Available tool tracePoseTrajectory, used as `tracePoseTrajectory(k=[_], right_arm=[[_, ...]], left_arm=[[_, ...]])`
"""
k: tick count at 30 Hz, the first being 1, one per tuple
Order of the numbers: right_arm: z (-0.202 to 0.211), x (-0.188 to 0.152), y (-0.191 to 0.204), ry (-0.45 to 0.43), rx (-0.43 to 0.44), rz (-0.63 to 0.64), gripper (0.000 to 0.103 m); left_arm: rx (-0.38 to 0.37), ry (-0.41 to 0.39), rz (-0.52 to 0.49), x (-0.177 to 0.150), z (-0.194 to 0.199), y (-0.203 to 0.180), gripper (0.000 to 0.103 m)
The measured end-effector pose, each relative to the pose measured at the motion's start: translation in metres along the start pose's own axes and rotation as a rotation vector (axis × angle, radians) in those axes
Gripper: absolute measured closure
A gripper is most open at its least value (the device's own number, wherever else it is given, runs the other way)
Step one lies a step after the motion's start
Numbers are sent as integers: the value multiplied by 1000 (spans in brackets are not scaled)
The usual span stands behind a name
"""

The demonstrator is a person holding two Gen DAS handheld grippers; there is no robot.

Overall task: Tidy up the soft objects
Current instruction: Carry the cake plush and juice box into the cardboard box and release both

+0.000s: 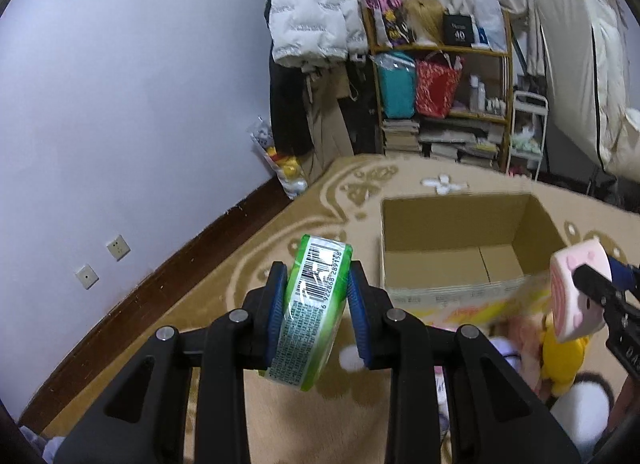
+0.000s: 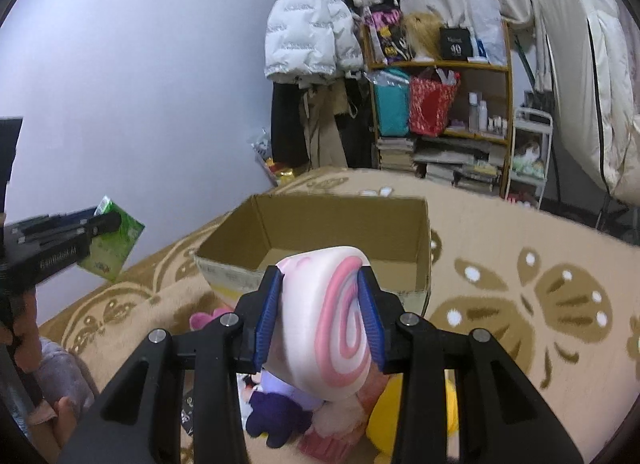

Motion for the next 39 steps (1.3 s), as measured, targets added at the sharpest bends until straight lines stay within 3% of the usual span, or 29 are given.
tracePoseTrajectory(k=[10,21,27,39], right_arm=[[-8,42,3,-42,1,87,62],[-29,57,-7,-38,-45,210,62],[-52,54,-15,-2,-37,231,62],[-76,41,-37,29,9,107,57]], left_arm=[[3,-78,2,59,-3,7,74],[-50,-140,-27,99,-21,-10,74],[-107,-122,-36,98,-37,-32,74],[-233,-17,-49,68,-71,-85,73]])
Point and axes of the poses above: each gripper's, at about its wrist camera, not at the fingertips, and z roughly against the way its jaws point, y to its left, x to its top, the point moved 6 cm from there along -z, roughly the way its jaws point, and after that the axes turned 9 degrees about x, right-handed, at the moved point
